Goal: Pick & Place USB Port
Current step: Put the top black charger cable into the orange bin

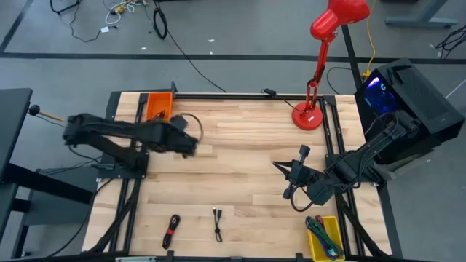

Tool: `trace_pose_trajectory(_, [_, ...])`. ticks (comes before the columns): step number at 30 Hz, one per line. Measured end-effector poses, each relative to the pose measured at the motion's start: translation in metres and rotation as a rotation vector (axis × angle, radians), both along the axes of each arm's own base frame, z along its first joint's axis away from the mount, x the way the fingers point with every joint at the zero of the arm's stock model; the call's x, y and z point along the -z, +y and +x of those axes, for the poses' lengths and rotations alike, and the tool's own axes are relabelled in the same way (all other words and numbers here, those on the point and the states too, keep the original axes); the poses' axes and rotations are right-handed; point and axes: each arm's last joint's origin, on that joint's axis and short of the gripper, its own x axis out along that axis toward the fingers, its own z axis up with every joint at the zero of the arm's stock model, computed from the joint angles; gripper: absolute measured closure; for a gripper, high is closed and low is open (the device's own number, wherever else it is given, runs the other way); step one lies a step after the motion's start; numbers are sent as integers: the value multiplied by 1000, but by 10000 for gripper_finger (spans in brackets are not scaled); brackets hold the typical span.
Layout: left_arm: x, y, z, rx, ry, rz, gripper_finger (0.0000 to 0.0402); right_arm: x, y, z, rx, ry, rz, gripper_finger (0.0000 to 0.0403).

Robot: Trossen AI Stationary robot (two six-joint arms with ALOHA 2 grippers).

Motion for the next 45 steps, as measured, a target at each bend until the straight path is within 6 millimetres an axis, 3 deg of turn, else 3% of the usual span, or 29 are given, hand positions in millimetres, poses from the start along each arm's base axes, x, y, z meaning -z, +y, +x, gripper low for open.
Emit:
trace_pose_trajectory(8, [-21, 28, -77, -144, -205, 134, 395, 0, 0, 0, 1, 2, 1, 387])
trace_pose_trajectory(13, [-20, 40, -103, -276, -286, 239, 395, 0, 0, 0, 12, -5, -5, 387])
trace_pose_trajectory(24, [16, 72, -102, -354, -222, 330, 395, 0, -1, 0, 28, -19, 5, 387])
trace_pose_trajectory(32, [35, 101, -100, -325, -272, 282, 395, 0, -1, 0, 31, -26, 21, 387])
trace_pose_trajectory(45, [56, 134, -124, -393, -281, 251, 395, 0, -1, 0, 32, -25, 18, 387])
